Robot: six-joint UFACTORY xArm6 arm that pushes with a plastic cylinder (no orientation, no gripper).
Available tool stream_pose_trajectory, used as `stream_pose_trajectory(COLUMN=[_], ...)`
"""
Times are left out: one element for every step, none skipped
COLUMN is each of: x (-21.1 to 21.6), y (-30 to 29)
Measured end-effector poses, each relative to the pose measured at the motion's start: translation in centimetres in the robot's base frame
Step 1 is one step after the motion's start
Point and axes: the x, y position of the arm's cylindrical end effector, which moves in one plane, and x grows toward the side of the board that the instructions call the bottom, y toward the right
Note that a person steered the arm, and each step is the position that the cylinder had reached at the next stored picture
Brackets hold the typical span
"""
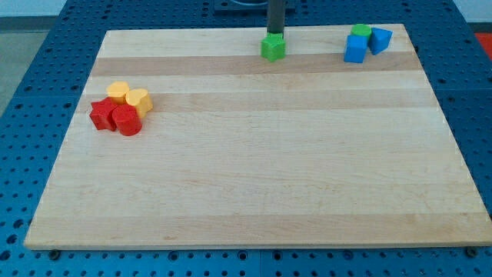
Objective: Nudge the blue triangle along with green circle to the left
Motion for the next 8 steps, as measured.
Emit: stream_pose_trajectory(x=[2.0, 4.1, 6.5, 9.2, 11.7, 11.9, 7.7, 2.8], y=[-0.1, -0.8, -1.8, -3.0, -4.1, -4.4, -3.9, -2.0])
